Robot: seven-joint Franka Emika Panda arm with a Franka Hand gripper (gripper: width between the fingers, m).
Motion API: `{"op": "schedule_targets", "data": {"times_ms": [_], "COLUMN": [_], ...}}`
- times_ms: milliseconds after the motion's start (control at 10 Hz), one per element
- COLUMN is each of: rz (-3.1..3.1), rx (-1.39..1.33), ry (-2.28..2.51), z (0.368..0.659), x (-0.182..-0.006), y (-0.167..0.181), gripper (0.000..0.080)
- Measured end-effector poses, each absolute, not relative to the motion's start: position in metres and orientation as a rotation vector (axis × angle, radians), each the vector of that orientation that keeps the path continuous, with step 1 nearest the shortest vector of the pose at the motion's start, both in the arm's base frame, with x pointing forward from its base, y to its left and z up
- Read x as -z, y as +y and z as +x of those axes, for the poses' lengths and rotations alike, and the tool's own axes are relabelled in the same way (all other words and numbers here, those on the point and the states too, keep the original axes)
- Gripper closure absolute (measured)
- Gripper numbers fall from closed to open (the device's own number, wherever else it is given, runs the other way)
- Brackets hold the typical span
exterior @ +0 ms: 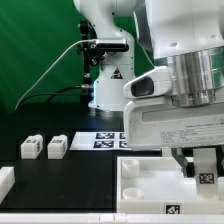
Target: Assemble one leg
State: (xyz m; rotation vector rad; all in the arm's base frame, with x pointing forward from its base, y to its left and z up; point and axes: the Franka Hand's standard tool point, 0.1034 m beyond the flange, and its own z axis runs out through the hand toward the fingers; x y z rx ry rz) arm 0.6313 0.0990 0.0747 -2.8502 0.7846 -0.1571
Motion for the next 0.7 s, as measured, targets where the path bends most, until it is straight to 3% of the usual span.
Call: {"op": "schedule_targets", "data": {"times_ms": [700], "rz": [-2.404], "rx": [0.142], "ry": [1.766], "z": [0.633], "x": [-0.077], "y": [0.105], "gripper": [0.05]}}
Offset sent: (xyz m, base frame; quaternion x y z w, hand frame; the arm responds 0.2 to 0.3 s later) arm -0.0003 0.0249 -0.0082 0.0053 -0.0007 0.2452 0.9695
